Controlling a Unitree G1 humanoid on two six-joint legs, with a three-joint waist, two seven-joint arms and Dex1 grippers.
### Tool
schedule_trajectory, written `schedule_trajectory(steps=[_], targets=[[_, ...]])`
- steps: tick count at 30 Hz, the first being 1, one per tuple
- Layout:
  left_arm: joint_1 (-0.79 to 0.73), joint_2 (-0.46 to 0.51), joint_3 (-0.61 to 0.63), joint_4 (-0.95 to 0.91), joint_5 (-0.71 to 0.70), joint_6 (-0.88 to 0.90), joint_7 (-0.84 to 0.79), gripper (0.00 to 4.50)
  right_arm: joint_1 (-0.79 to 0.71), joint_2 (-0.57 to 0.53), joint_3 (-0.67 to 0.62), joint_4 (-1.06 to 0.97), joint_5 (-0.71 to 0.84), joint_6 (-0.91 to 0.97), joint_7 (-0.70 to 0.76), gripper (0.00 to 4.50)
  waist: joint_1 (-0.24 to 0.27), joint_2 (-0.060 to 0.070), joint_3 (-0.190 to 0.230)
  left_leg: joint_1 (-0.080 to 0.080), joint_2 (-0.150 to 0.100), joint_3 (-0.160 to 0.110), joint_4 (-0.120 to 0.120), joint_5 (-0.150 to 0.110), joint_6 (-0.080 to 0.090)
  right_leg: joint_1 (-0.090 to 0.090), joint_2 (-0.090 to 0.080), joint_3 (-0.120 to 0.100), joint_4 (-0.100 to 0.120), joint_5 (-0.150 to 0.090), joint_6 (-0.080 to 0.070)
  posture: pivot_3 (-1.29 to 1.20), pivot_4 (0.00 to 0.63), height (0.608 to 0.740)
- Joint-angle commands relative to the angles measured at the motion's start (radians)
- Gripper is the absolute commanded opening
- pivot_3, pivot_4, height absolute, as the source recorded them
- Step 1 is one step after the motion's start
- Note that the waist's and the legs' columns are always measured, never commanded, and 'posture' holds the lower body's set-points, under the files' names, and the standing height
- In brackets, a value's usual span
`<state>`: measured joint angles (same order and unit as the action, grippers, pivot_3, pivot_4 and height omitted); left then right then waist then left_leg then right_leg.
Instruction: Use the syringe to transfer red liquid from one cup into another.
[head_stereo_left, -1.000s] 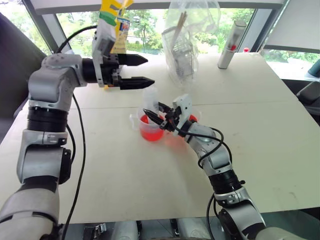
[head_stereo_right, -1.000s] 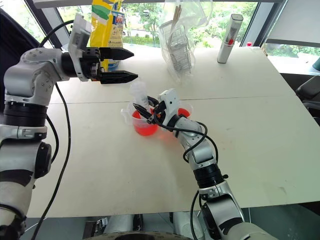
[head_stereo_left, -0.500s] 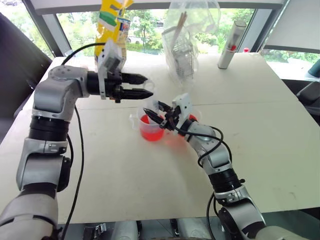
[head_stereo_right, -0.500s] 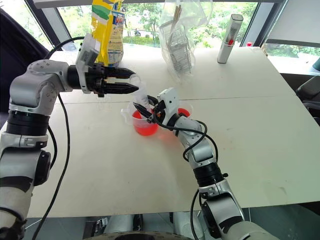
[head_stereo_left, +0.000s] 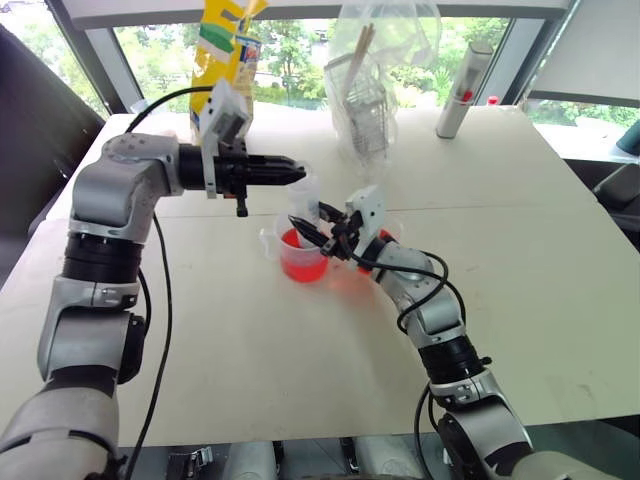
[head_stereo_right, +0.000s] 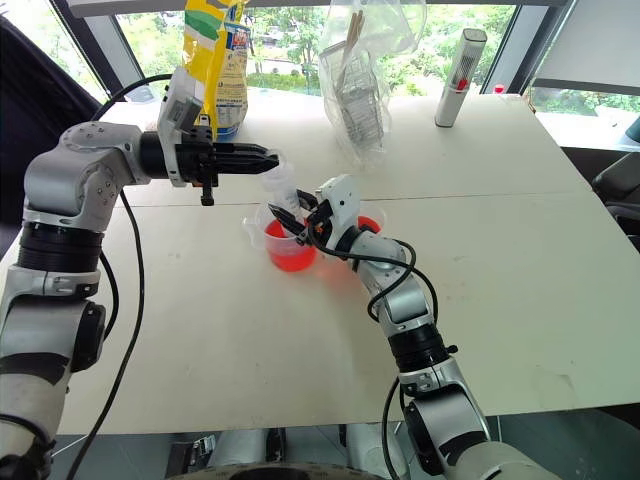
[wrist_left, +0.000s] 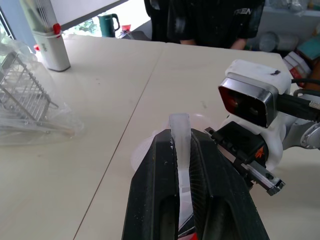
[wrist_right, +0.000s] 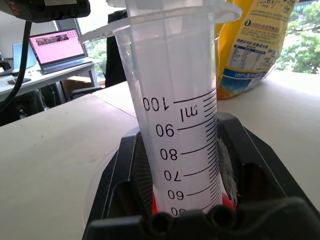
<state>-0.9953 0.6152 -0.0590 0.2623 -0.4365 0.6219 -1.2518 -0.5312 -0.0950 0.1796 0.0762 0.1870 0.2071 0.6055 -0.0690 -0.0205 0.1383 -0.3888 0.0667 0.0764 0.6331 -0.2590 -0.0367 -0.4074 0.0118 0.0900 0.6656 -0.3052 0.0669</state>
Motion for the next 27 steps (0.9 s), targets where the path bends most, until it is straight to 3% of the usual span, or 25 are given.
schedule_trajectory(steps=[1,27], targets=[[-0.071,0.007,0.039,-0.005,-0.002,-0.036,0.014,0.03,-0.002,-0.001,0.025,-0.044,0.029,0.044,0.039,1.40,0.000,0.000,0.000,0.000,0.000,0.000,0.000,0.000,0.000,0.000,0.000,0.000,0.000,0.000,0.000,0.00,0.150,0.739],[-0.161,0.026,0.070,0.091,0.020,-0.113,0.010,0.03,0.004,-0.014,0.053,-0.004,0.025,0.125,0.052,1.40,0.000,0.000,0.000,0.000,0.000,0.000,0.000,0.000,0.000,0.000,0.000,0.000,0.000,0.000,0.000,0.00,0.150,0.739]])
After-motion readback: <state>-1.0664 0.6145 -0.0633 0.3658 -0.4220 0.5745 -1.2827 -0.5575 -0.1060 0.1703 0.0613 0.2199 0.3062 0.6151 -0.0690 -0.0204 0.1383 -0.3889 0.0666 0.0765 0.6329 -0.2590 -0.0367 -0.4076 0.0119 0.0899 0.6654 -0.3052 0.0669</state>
